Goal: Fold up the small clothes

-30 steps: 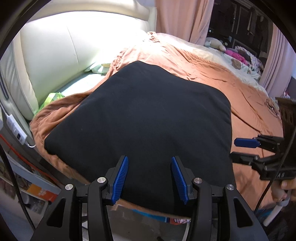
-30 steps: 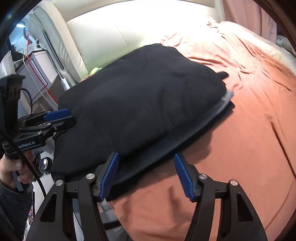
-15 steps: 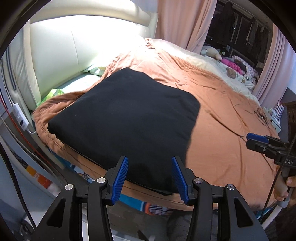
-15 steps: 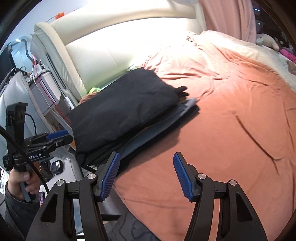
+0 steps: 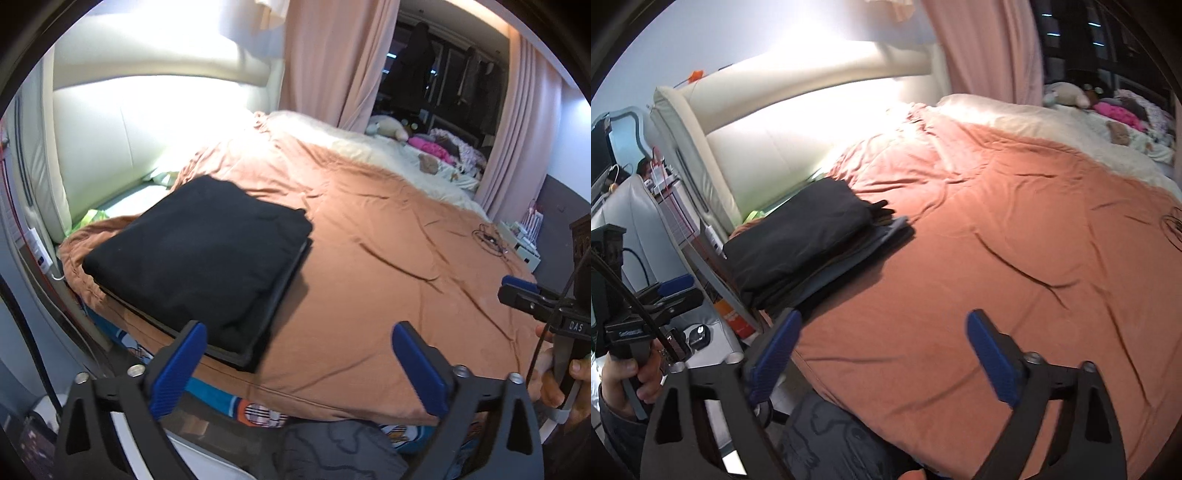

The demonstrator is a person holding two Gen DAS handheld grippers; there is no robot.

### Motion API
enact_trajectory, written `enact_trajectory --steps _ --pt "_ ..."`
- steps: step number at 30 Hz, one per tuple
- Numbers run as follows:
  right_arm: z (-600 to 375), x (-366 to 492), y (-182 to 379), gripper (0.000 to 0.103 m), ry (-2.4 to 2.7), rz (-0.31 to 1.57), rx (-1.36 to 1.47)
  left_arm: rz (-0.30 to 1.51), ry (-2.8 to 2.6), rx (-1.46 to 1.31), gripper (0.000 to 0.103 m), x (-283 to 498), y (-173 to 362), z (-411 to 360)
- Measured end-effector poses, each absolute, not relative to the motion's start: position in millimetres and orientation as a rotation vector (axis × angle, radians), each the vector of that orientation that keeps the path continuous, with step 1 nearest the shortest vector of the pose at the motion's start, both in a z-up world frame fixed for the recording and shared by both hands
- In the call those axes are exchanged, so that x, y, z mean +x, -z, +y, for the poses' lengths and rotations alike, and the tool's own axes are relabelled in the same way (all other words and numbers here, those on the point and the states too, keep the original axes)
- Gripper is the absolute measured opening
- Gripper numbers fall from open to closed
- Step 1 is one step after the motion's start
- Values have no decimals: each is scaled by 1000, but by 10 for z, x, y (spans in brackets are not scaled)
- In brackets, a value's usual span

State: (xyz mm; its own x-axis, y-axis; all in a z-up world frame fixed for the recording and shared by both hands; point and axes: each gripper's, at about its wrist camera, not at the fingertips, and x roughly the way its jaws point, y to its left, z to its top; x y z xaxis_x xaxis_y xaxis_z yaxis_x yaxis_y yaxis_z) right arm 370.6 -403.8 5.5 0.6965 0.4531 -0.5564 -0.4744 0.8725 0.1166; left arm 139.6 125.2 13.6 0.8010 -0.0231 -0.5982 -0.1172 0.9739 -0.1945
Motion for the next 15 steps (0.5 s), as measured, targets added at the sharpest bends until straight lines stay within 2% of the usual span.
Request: enact_trajectory --steps 15 --pt "-4587 2508 26 103 -431 513 30 511 -9 -154 103 682 -315 475"
